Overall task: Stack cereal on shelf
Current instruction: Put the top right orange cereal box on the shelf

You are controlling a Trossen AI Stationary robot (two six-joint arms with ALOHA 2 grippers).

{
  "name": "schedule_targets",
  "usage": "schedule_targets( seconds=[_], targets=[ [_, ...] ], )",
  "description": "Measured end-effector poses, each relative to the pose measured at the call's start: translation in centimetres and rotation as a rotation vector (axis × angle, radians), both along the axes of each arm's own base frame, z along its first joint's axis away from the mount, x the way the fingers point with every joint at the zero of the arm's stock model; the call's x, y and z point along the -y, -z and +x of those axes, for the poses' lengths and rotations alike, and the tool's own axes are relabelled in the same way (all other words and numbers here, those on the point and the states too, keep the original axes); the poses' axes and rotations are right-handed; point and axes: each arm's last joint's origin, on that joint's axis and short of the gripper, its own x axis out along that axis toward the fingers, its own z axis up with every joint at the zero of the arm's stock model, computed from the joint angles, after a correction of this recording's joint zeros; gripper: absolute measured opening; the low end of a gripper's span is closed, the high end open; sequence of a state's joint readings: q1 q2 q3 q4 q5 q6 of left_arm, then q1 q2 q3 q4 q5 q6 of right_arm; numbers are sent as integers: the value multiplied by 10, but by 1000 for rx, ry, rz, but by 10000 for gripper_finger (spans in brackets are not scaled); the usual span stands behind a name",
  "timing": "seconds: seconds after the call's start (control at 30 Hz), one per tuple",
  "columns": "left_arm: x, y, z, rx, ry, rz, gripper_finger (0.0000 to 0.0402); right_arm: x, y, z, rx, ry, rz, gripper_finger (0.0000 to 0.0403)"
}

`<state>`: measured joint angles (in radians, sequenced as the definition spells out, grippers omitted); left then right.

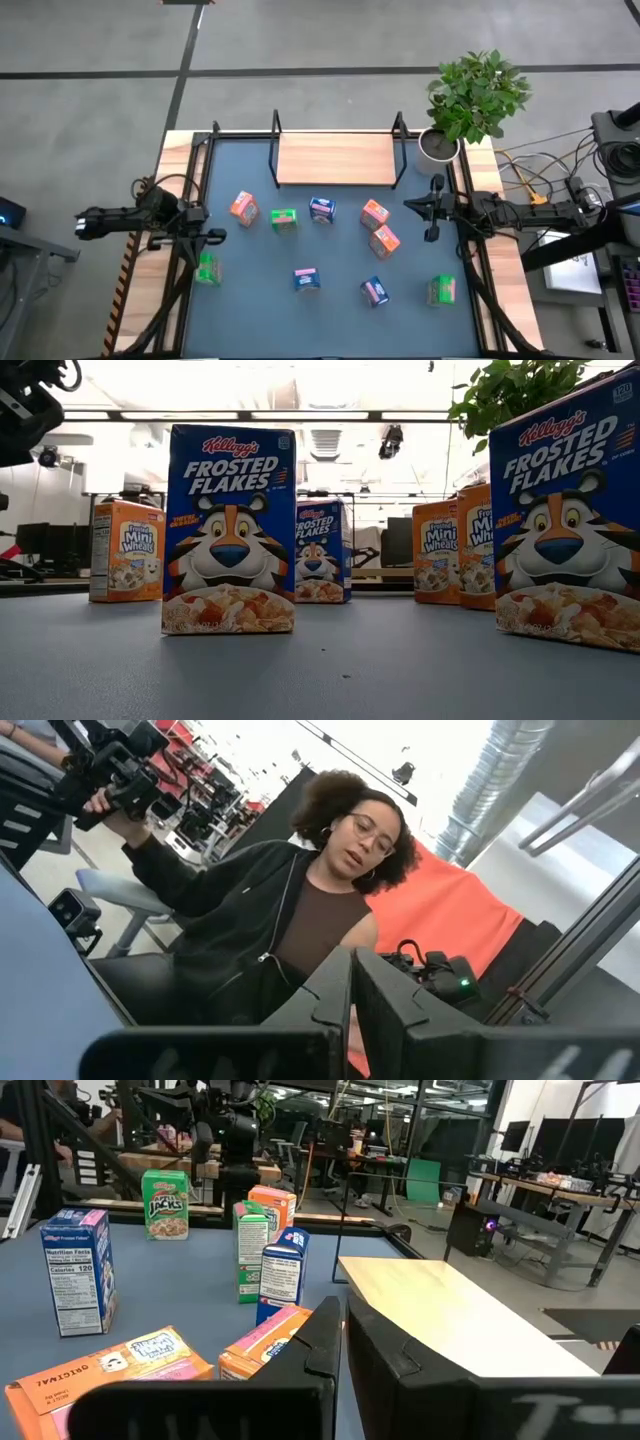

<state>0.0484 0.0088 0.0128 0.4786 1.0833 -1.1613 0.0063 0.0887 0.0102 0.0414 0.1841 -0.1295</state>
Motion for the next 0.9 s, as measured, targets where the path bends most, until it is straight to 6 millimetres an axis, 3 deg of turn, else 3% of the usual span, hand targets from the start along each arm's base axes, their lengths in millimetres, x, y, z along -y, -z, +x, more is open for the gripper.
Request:
schedule_targets(
  seconds=[0.23, 0.3, 0.43, 0.53, 0.7, 0.8, 0.9],
  targets=[
    [0, 0, 0, -25, 6, -13, 0, 0, 0, 0, 34, 7, 183, 11],
    [0, 0, 0, 43, -17, 21, 0, 0, 0, 0, 35, 7, 188, 11],
    [-5, -3, 5, 380, -357, 140, 0, 0, 0, 0, 60, 12, 326, 11],
    [-11, -7, 9, 483, -681, 186, 0, 0, -1, 0, 76, 13, 360, 11],
    [-23, -16, 9, 372, -1080, 16, 0, 0, -13, 0, 195, -8, 350, 11],
    [-25, -16, 10, 268, -1098, -139, 0, 0, -21, -1, 271, -27, 335, 11],
    [-29, -18, 9, 263, -1233, -183, 0, -1, -24, 1, 289, -30, 298, 11]
  ],
)
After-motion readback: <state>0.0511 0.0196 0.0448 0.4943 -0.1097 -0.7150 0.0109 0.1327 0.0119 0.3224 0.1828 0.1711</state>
